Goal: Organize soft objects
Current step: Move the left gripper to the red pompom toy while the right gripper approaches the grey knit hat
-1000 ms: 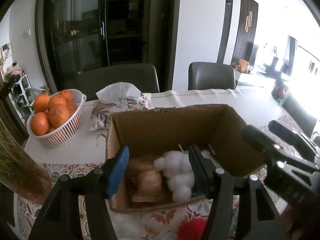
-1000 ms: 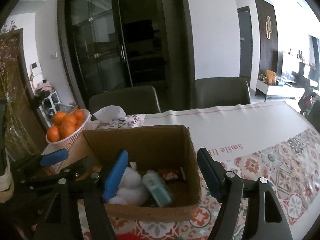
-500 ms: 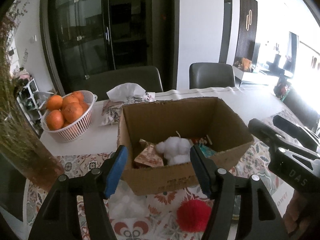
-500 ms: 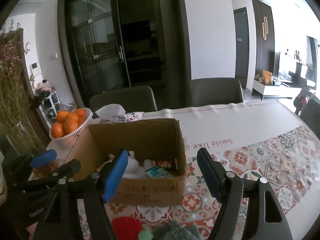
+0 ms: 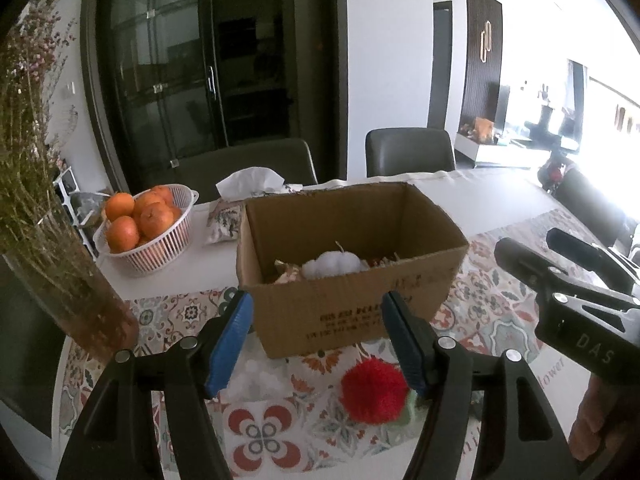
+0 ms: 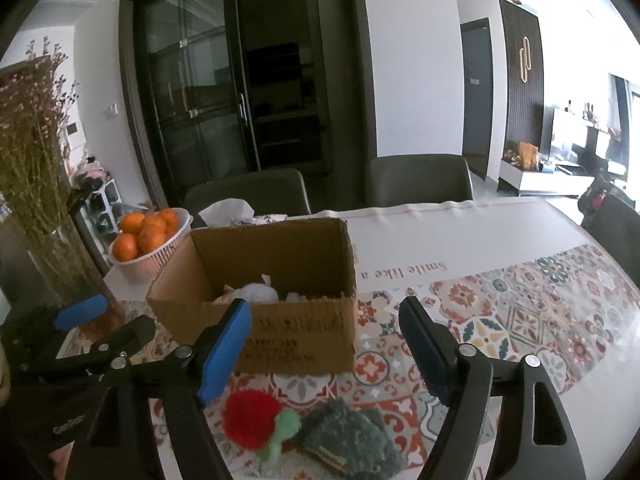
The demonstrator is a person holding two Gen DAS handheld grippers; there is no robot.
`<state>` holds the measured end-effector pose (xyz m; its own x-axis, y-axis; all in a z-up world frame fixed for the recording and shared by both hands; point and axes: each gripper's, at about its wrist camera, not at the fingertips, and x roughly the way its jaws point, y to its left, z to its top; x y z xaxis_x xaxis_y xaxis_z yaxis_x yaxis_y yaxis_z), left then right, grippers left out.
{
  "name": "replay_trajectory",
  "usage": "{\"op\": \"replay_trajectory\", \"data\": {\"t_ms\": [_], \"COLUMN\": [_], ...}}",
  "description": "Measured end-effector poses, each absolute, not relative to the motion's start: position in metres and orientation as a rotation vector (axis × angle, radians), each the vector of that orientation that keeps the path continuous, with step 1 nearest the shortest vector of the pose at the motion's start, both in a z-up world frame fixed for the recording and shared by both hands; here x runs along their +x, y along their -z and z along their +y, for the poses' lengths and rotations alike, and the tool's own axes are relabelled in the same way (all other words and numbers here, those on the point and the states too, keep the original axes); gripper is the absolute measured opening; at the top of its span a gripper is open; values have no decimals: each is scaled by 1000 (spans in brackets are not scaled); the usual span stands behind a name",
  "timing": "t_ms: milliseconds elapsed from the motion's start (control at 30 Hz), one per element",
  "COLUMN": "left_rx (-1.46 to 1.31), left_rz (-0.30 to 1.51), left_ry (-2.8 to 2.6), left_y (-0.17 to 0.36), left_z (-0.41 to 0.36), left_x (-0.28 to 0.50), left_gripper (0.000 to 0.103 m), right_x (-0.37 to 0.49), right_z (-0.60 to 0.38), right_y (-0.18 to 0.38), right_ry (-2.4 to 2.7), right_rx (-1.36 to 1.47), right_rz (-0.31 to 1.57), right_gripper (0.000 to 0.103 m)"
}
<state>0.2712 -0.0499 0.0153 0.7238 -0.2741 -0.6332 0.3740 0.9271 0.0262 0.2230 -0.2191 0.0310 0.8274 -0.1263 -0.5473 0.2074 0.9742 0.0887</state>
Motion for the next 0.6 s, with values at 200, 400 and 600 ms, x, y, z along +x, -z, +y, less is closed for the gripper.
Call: {"op": "replay_trajectory", "data": {"t_ms": [200, 400, 600], "left_rx": [175, 176, 173], "left_rz": [677, 701, 737], "left_ry": [367, 387, 407], "left_y": [-9, 4, 18], "left_z": [-48, -48, -50], "left_x": [253, 238, 232], "left_gripper": [67, 68, 68], "right_x": [207, 195, 187], "right_z": [-216, -216, -215], "right_y": [-21, -7, 9], "right_ry": [176, 177, 174], "right_rx": [133, 135, 132], "right_rz": [603, 643, 689], "right_gripper": [79, 79, 79]}}
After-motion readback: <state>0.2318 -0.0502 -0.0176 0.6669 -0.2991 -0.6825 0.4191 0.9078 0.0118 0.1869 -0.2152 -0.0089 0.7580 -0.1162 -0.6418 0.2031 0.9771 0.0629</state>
